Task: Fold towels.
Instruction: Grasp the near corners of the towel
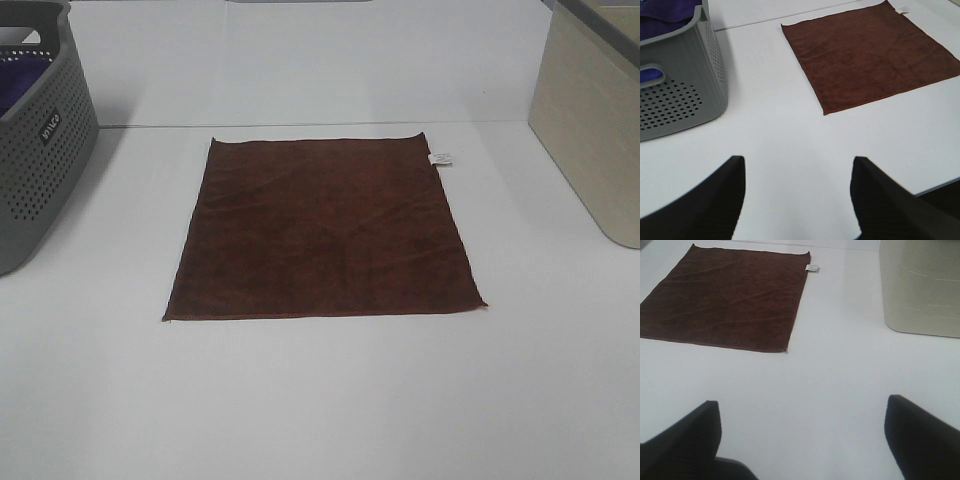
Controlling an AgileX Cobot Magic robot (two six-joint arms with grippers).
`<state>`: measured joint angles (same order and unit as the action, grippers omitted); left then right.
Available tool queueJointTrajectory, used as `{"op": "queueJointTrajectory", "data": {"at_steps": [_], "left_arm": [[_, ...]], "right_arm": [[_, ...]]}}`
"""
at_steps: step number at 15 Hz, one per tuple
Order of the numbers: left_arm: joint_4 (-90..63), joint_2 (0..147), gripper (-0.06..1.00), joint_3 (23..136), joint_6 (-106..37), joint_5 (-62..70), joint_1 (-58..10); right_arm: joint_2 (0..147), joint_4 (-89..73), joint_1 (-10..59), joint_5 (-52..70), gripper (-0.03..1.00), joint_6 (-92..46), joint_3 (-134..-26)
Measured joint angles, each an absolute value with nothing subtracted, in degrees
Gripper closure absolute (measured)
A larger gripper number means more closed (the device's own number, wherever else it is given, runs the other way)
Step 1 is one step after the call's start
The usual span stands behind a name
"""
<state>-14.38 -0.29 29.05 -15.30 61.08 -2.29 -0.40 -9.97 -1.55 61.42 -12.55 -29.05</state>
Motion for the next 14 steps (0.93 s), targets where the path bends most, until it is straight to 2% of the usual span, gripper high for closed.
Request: {"op": "queueJointTrajectory", "data": {"at_steps": [14], "left_arm": [[-14.4, -0.3, 0.35, 29.0, -15.3, 61.1, -2.3]], "right_arm": [[-0.4, -10.0, -1.5, 61.4, 0.13, -12.5, -29.0]]}}
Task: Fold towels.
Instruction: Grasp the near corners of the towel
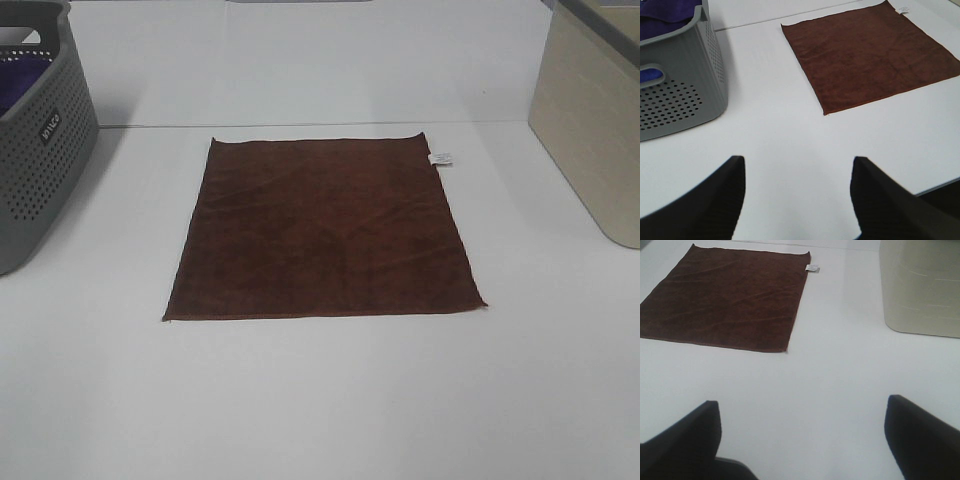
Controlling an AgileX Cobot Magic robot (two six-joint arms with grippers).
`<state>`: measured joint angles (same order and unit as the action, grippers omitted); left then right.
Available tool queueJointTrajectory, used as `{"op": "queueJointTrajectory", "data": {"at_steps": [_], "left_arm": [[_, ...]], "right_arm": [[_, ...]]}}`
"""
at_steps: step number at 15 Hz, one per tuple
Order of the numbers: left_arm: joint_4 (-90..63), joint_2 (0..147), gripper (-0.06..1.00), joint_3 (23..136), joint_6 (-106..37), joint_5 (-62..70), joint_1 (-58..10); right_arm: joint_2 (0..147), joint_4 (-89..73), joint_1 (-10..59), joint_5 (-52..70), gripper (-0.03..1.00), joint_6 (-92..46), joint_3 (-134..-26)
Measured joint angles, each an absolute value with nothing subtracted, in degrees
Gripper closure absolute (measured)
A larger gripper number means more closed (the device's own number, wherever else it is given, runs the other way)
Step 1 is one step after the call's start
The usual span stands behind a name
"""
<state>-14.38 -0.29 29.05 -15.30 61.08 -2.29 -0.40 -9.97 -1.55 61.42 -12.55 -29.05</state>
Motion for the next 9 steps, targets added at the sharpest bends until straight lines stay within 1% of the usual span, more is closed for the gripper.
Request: {"op": "queueJointTrajectory", "data": {"at_steps": [9], "left_arm": [[-14.4, -0.3, 0.35, 29.0, -15.3, 61.1, -2.3]], "right_arm": [[-0.4, -10.0, -1.5, 61.4, 0.13, -12.5, -29.0]]}}
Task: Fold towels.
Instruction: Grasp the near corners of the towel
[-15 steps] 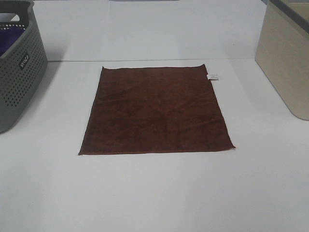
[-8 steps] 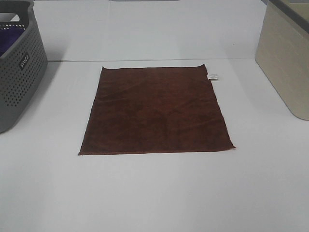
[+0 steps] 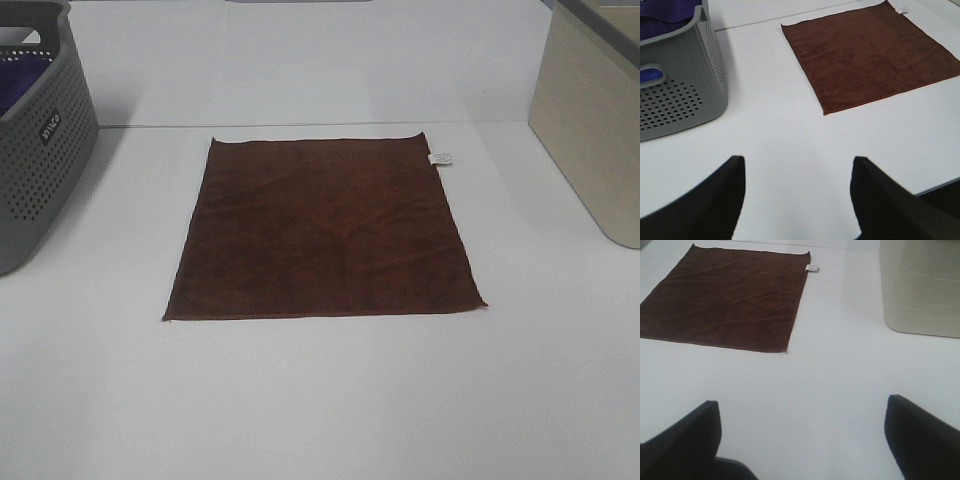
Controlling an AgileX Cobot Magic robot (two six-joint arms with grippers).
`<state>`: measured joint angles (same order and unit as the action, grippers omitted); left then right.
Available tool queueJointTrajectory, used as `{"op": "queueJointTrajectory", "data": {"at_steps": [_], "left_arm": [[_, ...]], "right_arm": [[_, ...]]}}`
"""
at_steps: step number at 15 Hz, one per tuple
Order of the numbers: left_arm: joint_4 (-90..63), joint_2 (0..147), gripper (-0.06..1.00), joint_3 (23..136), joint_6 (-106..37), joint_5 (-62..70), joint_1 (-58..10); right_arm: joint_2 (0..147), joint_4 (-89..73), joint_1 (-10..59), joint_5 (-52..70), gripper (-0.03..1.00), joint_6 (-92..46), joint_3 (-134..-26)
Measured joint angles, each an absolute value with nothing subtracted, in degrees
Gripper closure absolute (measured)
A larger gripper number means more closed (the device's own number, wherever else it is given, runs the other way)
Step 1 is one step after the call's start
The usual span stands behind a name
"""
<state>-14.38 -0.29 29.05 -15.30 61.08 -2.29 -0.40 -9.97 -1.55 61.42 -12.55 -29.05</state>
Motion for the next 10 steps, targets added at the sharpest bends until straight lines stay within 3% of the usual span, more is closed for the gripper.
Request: {"op": "queueJointTrajectory", "data": {"at_steps": [10], "left_arm": [[-14.4, -0.3, 0.35, 29.0, -15.3, 61.1, -2.3]], "right_arm": [[-0.4, -10.0, -1.5, 61.4, 0.13, -12.5, -29.0]]}}
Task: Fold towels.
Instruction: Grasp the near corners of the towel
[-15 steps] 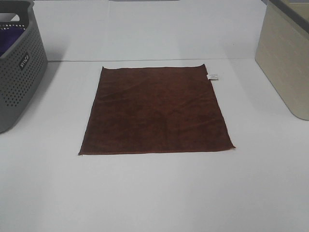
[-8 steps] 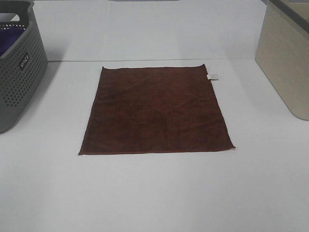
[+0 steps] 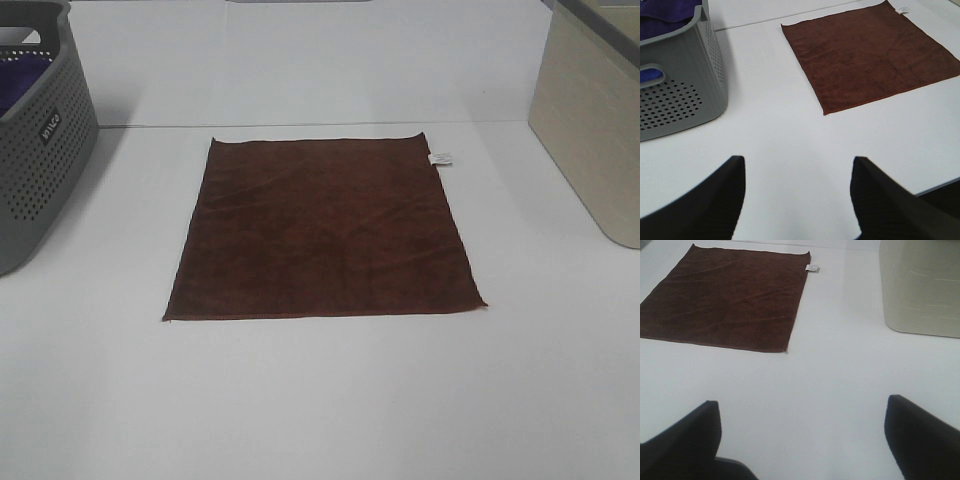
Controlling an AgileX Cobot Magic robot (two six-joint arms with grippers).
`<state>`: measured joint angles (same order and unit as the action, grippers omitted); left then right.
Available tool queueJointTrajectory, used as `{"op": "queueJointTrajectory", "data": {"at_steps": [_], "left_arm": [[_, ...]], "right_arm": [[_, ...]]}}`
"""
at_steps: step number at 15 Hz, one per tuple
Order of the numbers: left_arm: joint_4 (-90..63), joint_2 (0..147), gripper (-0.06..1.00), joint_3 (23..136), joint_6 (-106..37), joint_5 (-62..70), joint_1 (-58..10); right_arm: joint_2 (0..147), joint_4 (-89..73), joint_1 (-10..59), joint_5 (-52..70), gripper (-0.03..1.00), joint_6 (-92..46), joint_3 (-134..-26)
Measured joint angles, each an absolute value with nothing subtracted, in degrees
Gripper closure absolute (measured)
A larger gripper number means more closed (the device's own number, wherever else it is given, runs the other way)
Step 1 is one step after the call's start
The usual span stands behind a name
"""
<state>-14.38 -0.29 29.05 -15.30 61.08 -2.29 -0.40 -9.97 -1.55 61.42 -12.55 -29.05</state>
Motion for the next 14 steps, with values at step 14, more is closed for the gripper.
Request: {"op": "queueJointTrajectory", "data": {"at_steps": [14], "left_arm": [[-14.4, -0.3, 0.35, 29.0, -15.3, 61.1, -2.3]], "right_arm": [[-0.4, -10.0, -1.5, 61.4, 0.13, -12.5, -29.0]]}}
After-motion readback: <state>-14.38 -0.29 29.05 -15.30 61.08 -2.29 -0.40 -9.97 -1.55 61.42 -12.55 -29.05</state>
